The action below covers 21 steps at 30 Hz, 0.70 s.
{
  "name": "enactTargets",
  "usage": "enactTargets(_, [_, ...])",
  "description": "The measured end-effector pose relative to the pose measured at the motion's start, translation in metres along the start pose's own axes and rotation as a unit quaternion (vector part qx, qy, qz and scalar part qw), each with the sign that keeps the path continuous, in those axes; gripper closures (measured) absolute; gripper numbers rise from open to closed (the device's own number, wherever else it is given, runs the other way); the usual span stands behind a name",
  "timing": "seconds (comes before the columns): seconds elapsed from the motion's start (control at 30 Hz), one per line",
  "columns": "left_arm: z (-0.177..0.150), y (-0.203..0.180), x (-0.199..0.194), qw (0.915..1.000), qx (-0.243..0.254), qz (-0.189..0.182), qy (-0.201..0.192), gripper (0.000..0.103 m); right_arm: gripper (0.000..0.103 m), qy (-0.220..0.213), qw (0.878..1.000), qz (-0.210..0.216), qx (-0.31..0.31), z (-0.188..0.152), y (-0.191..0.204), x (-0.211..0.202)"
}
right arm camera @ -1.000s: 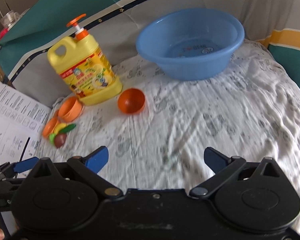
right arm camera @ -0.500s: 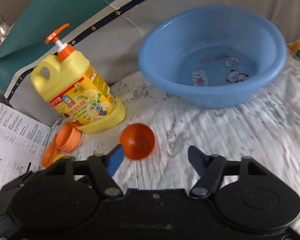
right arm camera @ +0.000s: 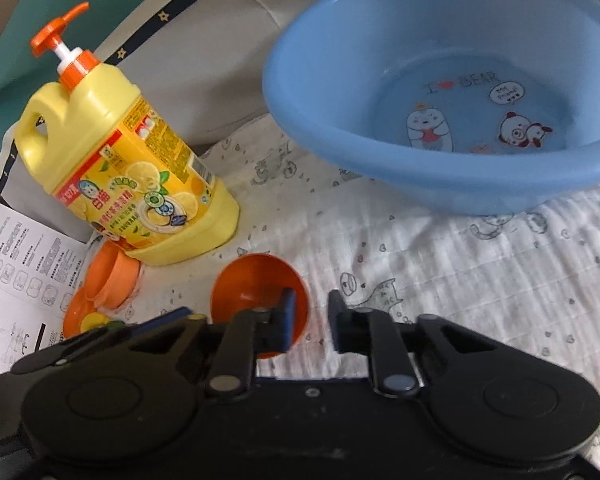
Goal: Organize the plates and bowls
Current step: 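Carry the orange bowl into the clear bowl and open the right tool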
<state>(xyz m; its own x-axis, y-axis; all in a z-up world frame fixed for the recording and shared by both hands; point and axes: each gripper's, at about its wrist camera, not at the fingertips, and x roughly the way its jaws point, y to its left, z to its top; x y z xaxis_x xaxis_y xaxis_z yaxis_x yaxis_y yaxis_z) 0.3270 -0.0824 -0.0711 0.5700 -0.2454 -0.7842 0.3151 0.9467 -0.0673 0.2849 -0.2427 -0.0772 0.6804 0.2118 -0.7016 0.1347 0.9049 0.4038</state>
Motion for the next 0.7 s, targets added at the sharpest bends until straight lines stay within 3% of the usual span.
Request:
enactTargets(0.1, [-0.002, -0.004, 0.007, 0.9999, 0.008, -0.004, 0.008, 0.086, 0.096, 0.003, 1.000, 0.000, -0.007, -0.002, 0.002, 0.006])
enactTargets(0.17, [-0.003, -0.007, 0.009, 0.9998, 0.019, -0.005, 0.010, 0.090, 0.098, 0.005, 1.000, 0.000, -0.010, -0.003, 0.003, 0.008])
enactTargets(0.37, [-0.003, -0.009, 0.009, 0.9996, 0.025, -0.002, 0.010, 0.092, 0.098, 0.008, 1.000, -0.001, -0.017, -0.006, 0.005, 0.008])
enactTargets(0.7, [-0.008, -0.007, -0.023, 0.9998, 0.020, -0.005, 0.005, 0.092, 0.098, 0.004, 0.999, 0.011, -0.030, -0.013, 0.019, -0.018])
